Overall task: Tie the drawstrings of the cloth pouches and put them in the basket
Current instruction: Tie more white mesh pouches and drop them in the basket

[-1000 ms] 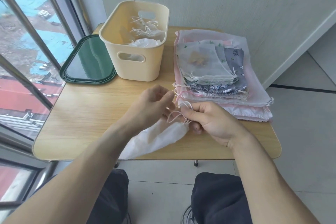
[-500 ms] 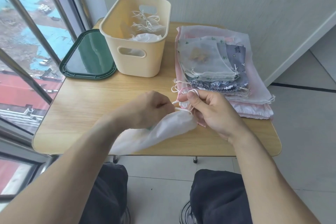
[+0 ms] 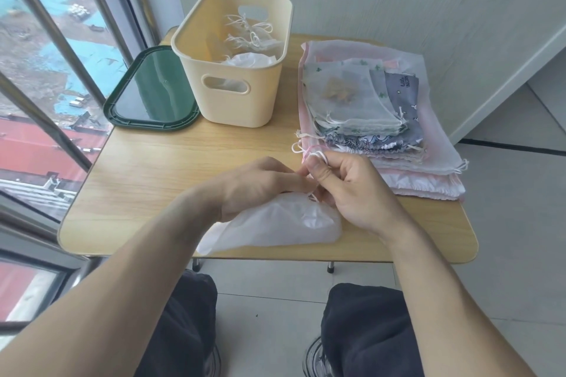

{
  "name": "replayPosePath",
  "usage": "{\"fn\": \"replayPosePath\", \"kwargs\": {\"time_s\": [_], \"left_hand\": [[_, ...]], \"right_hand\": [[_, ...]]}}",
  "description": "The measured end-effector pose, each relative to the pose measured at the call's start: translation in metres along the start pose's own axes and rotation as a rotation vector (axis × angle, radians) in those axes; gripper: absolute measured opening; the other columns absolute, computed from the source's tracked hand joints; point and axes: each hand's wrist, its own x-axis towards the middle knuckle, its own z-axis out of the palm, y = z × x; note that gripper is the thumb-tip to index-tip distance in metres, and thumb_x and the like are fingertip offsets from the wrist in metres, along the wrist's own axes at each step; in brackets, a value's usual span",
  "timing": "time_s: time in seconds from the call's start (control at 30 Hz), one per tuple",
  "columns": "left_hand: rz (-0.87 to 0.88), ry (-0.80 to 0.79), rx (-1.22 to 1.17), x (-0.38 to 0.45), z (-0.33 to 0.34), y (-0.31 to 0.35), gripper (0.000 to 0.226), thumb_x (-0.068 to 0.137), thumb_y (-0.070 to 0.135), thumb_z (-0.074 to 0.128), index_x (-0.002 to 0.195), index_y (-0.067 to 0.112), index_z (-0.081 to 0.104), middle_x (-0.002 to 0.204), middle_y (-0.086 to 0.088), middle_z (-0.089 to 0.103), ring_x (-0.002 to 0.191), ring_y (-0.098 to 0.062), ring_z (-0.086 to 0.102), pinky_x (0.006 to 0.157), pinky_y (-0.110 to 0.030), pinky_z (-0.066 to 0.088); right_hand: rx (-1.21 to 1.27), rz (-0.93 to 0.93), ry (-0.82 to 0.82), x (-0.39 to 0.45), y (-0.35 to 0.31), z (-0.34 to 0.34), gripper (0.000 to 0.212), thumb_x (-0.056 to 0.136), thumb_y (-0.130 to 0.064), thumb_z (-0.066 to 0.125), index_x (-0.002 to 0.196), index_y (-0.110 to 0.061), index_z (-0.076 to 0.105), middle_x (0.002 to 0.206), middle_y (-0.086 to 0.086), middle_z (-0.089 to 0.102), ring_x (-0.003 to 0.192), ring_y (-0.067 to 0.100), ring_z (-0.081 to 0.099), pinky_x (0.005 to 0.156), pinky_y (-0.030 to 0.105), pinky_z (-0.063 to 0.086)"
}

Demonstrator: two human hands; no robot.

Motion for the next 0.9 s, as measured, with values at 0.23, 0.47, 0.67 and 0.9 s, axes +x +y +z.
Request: {"fn": "replayPosePath", "kwargs": {"time_s": [0.23, 0.47, 0.67, 0.9], "left_hand": [[0.093, -0.029, 0.140, 0.003, -0.006, -0.006, 0.047, 0.073, 0.055, 0.073, 0.088, 0.011, 0.079, 0.114, -0.009, 0.073, 0.115, 0.001, 0.053, 0.115, -0.037, 0.035], [0.148, -0.022, 0.048, 0.003, -0.007, -0.006, 0.043, 0.077, 0.043, 0.079, 0.088, 0.002, 0.073, 0.074, -0.011, 0.045, 0.066, -0.025, 0.031, 0.057, -0.030, 0.021], [0.101, -0.137, -0.042, 0.000, -0.010, -0.004, 0.015, 0.082, 0.013, 0.070, 0.095, 0.007, 0.076, 0.069, -0.005, 0.048, 0.061, -0.016, 0.035, 0.056, -0.025, 0.027], [0.095, 0.141, 0.269, 0.001, 0.001, -0.001, 0.019, 0.086, 0.012, 0.075, 0.070, 0.023, 0.075, 0.052, 0.008, 0.040, 0.052, -0.011, 0.030, 0.052, -0.022, 0.028]], "right_hand": [[0.023, 0.033, 0.048, -0.005, -0.009, 0.002, 0.033, 0.105, -0.023, 0.051, 0.095, 0.001, 0.071, 0.055, -0.009, 0.062, 0.051, 0.002, 0.056, 0.053, 0.015, 0.042], [0.207, 0.210, 0.098, -0.008, -0.012, -0.006, 0.025, 0.092, -0.029, 0.066, 0.095, -0.006, 0.075, 0.065, -0.001, 0.067, 0.054, 0.007, 0.050, 0.048, 0.014, 0.039], [0.337, 0.276, 0.055, -0.008, -0.013, -0.010, 0.029, 0.076, -0.035, 0.070, 0.086, -0.007, 0.074, 0.065, 0.004, 0.069, 0.053, 0.007, 0.052, 0.053, 0.014, 0.044], [0.403, 0.287, 0.031, -0.010, -0.013, -0.011, 0.020, 0.078, -0.027, 0.070, 0.085, -0.010, 0.077, 0.076, 0.006, 0.074, 0.059, 0.008, 0.062, 0.061, 0.018, 0.053]]}}
